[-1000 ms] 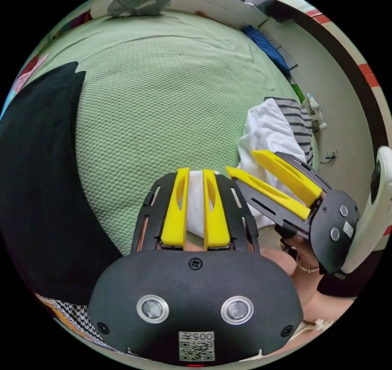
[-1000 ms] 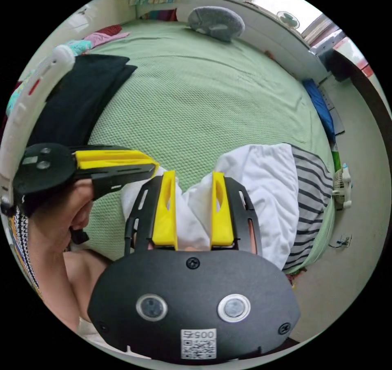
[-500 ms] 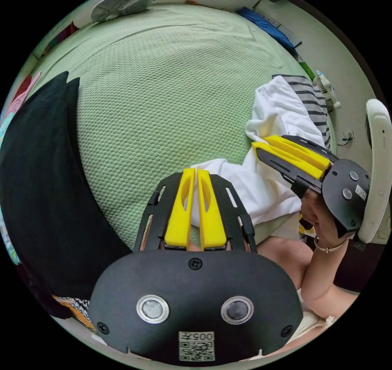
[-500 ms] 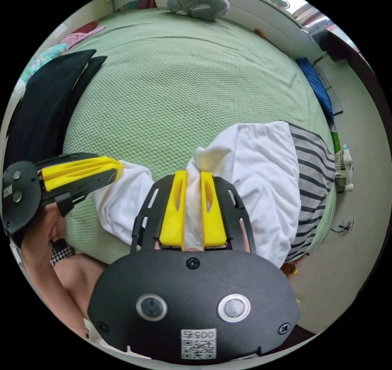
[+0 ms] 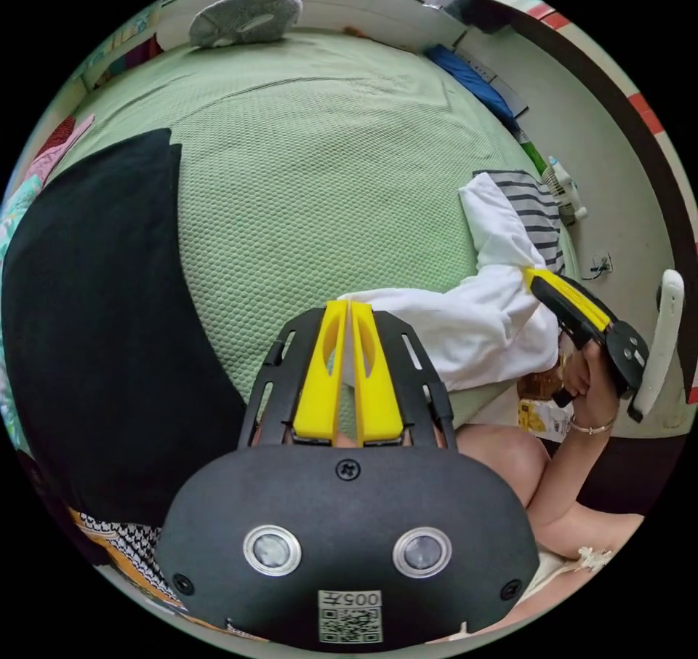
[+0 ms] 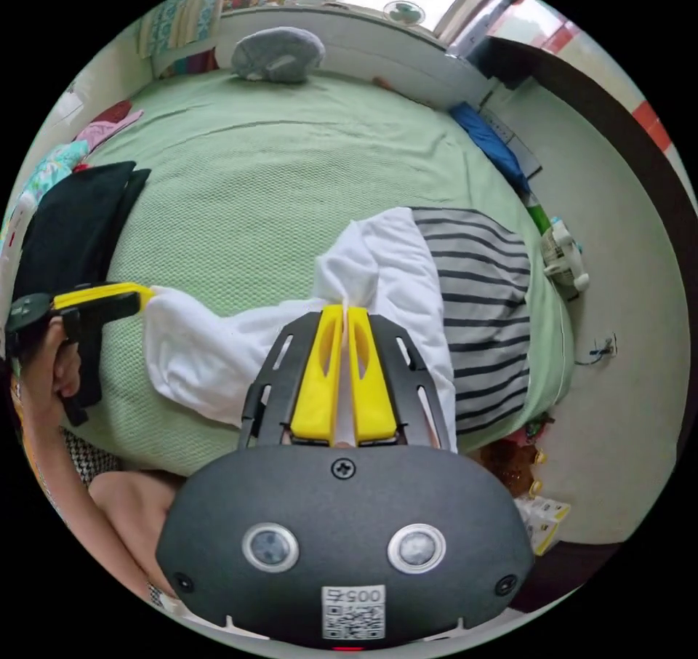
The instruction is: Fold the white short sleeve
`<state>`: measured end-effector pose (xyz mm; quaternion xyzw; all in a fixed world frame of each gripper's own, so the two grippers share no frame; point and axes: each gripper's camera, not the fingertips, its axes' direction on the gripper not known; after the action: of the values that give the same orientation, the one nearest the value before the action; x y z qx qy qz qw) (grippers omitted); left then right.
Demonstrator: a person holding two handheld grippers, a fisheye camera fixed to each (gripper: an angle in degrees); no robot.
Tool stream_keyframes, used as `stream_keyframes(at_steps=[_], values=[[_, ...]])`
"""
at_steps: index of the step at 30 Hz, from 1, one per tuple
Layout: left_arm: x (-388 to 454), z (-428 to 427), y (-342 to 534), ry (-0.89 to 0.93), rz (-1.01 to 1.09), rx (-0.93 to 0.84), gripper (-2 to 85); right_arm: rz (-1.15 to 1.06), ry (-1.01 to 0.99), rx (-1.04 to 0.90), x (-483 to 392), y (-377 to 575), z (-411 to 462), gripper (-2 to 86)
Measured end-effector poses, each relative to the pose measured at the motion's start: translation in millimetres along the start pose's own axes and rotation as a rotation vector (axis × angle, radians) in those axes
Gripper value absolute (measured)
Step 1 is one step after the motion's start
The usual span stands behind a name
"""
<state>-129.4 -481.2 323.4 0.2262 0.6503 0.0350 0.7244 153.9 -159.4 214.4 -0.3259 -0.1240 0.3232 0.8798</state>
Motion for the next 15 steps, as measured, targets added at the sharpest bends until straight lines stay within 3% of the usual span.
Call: stream_keyframes(at_steps=[7,12,15], values=[[-1.0,1.1,16.7,0.027,0.026,-0.129,0.0,0.060,-0.034,-0.186,35.8,-11.8,48.3,-1.7],[-1.4,-17.6,37.1,0.049,-0.001,-0.037,0.0,0.021,0.010,-0.238,30.9,-12.9,52.1,-1.7],[-4.6,-28.1,46.3,-0.052,-0.060,0.016,0.1,-0.028,0.031,-0.275,28.9,-12.1,55.8,-1.6]])
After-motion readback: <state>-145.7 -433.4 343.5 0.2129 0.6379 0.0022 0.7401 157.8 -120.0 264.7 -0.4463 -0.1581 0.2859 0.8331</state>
